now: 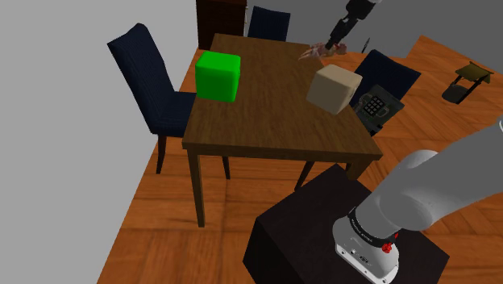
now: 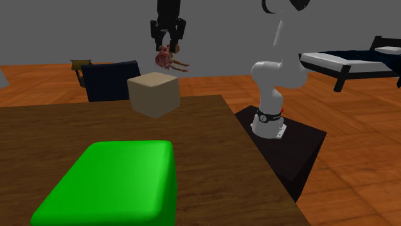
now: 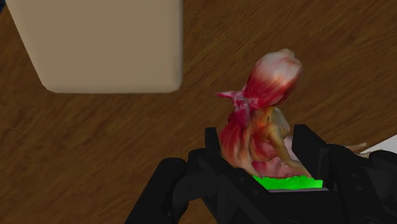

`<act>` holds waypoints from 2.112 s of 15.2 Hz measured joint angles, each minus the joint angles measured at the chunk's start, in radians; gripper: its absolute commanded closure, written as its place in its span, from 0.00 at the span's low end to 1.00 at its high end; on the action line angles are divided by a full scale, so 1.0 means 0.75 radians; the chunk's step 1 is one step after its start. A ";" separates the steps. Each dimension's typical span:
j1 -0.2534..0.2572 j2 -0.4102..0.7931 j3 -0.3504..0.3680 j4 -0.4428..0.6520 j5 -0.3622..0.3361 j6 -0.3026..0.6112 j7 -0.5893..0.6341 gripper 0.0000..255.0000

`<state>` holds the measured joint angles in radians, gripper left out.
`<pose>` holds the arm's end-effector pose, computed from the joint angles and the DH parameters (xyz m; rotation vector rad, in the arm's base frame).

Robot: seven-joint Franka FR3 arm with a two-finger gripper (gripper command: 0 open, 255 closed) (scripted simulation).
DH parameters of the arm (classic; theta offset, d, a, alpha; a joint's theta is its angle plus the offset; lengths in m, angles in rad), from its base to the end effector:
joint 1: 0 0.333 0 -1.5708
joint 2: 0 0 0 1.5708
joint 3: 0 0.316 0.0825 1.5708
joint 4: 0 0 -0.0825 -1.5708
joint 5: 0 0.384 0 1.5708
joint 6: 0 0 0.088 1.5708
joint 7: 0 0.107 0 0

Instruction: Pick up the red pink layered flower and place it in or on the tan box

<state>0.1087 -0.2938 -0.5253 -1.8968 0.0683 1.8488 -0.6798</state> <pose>0.4435 -0.2272 0.6263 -3.0095 -0.3855 -0.4381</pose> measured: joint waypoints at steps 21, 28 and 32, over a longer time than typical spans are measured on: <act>-0.216 0.557 -0.423 0.483 0.414 -0.201 -0.664 1.00; -0.197 0.536 -0.417 0.341 0.403 -0.075 -0.687 1.00; -0.191 0.528 -0.414 0.263 0.404 -0.004 -0.705 1.00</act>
<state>-0.0345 0.1023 -0.8360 -1.6993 0.3713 1.8460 -1.2086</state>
